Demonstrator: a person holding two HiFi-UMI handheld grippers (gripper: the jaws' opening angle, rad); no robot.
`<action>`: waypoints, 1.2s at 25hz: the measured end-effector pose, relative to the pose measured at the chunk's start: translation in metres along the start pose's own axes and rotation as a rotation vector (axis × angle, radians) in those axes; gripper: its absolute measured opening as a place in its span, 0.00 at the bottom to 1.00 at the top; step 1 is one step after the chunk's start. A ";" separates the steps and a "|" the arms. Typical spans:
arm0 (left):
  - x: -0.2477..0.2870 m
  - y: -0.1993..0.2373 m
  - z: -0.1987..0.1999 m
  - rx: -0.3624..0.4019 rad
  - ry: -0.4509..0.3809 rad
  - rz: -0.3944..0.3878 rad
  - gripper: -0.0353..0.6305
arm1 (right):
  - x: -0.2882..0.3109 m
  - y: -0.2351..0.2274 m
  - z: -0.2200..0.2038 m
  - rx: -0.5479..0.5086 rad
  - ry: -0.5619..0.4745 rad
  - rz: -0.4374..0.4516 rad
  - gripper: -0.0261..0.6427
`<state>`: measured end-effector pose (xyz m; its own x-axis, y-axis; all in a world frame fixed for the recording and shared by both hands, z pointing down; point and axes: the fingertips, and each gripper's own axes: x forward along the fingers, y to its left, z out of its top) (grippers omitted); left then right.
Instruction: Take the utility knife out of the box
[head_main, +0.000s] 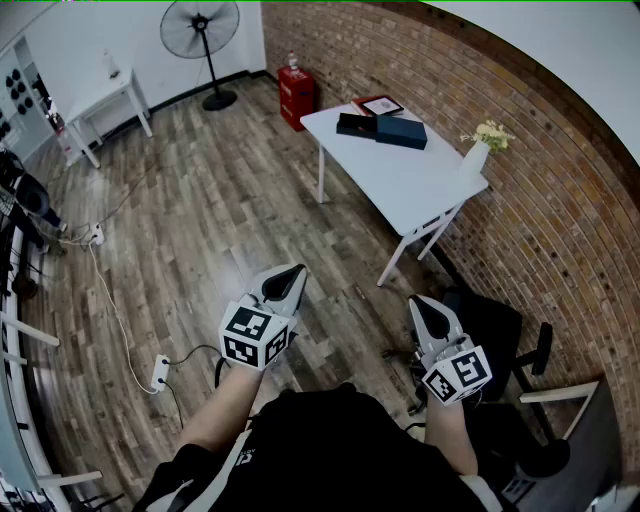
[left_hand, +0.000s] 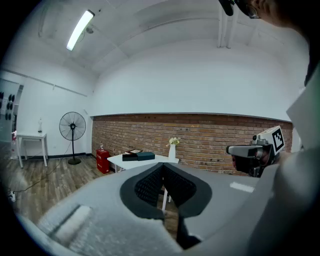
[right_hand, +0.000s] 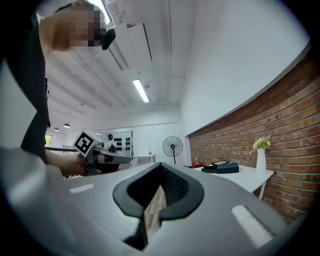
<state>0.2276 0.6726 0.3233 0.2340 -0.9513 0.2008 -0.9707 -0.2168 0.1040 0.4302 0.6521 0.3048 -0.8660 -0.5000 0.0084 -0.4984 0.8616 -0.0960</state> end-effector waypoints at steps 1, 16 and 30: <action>0.003 -0.002 -0.001 -0.001 0.002 0.000 0.06 | -0.001 -0.003 0.000 0.000 -0.002 0.000 0.04; 0.058 -0.052 -0.009 -0.021 0.004 -0.025 0.06 | -0.035 -0.062 -0.014 0.068 0.031 -0.003 0.04; 0.119 -0.024 -0.010 -0.050 0.019 -0.037 0.06 | 0.004 -0.107 -0.036 0.120 0.086 -0.005 0.04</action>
<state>0.2792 0.5672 0.3541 0.2711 -0.9384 0.2145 -0.9575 -0.2400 0.1599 0.4786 0.5613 0.3510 -0.8663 -0.4905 0.0940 -0.4987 0.8398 -0.2145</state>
